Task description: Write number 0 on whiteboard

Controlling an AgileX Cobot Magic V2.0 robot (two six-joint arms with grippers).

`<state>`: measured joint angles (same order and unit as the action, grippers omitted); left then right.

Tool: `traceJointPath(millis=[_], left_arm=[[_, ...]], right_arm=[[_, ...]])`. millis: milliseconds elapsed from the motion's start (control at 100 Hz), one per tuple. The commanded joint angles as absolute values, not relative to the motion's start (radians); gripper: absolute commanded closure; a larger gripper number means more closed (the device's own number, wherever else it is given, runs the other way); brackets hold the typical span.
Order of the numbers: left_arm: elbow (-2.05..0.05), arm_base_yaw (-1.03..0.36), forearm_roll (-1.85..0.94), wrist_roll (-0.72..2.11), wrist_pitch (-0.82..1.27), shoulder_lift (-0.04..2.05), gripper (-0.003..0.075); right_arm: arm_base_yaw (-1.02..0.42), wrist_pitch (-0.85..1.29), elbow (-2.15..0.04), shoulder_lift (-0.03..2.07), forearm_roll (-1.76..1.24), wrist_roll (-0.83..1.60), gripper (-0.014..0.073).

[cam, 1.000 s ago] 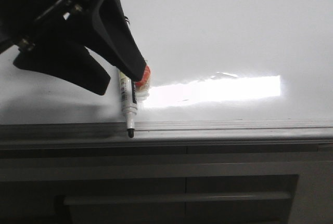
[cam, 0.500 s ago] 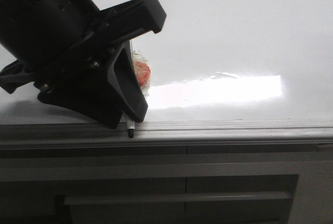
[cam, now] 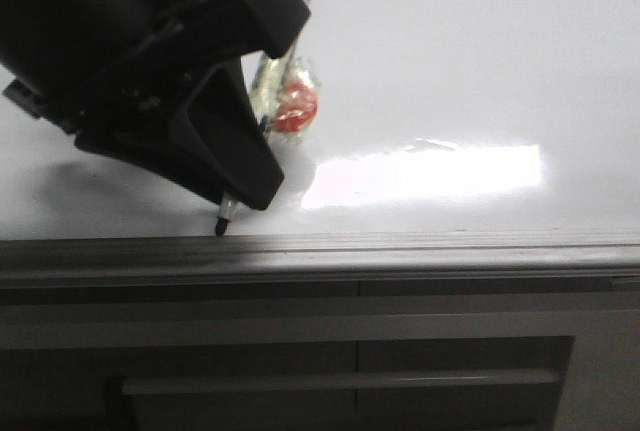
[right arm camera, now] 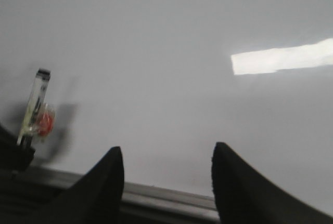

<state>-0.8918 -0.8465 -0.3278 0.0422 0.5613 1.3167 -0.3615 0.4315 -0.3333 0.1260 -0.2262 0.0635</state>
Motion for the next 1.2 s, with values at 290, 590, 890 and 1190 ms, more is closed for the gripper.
traceJointPath(millis=[290,590,890,1190], left_arm=[[-0.925,-1.097,-0.04,0.49,0.722,1.108,0.074],[-0.925,-1.174,0.115,0.49,0.833,1.092,0.074],[-0.925,-1.174,0.138,0.49,0.779,1.045,0.074],[-0.925,-1.174,0.138,0.49,0.717,1.045,0.074]], right_arm=[[-0.729,0.637,-0.616,0.541,-0.349,0.508,0.0263],[-0.936,0.526,-0.854,0.845,-0.343,0.583,0.0202],[-1.048,0.449,-0.879,0.93,-0.343,0.583,0.0197],[-1.052,0.349,-0.879,1.007,-0.343,0.583,0.0205]])
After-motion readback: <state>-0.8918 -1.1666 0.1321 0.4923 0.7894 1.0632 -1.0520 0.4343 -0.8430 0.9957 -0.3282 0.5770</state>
